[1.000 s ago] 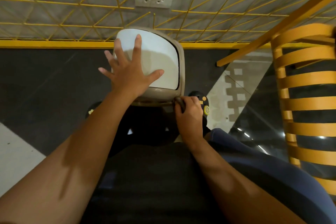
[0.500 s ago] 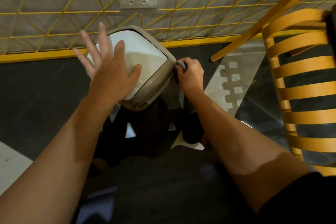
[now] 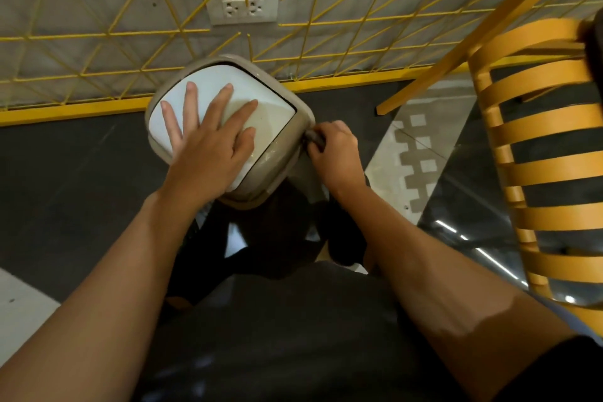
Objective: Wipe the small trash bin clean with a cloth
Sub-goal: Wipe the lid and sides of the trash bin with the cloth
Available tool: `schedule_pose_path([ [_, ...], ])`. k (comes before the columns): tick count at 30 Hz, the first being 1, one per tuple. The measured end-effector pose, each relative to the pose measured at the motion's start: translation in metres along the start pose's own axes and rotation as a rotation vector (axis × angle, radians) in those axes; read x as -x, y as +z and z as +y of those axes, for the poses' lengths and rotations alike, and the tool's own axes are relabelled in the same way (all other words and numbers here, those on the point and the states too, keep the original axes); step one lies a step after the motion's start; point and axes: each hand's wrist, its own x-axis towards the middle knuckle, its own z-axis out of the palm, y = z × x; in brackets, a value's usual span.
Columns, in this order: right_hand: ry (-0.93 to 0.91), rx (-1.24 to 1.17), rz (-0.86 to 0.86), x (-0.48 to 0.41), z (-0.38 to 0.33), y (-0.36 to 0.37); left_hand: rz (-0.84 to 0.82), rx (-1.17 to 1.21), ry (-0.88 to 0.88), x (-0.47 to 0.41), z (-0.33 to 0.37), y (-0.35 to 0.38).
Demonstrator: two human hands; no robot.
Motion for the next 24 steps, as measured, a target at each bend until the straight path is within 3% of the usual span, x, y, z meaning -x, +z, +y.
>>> schedule_pose_path([
  [8,-0.06,0.157,-0.118,-0.056,-0.012,-0.013,0.007,0.018,-0.01,-0.001,-0.002,0.002],
  [12,0.049,-0.068,-0.032,-0.038,-0.005,-0.006,0.003,0.004,-0.024,-0.001,0.001,0.0],
  [16,0.366,-0.452,-0.011,-0.026,0.007,-0.001,-0.002,0.003,-0.028,0.001,0.002,0.0],
  [18,0.427,-0.467,0.012,-0.032,0.003,-0.002,-0.012,0.002,-0.022,0.0,0.001,0.002],
  [24,0.264,-0.392,0.035,-0.025,-0.014,0.0,0.015,-0.02,-0.025,-0.002,-0.002,0.003],
])
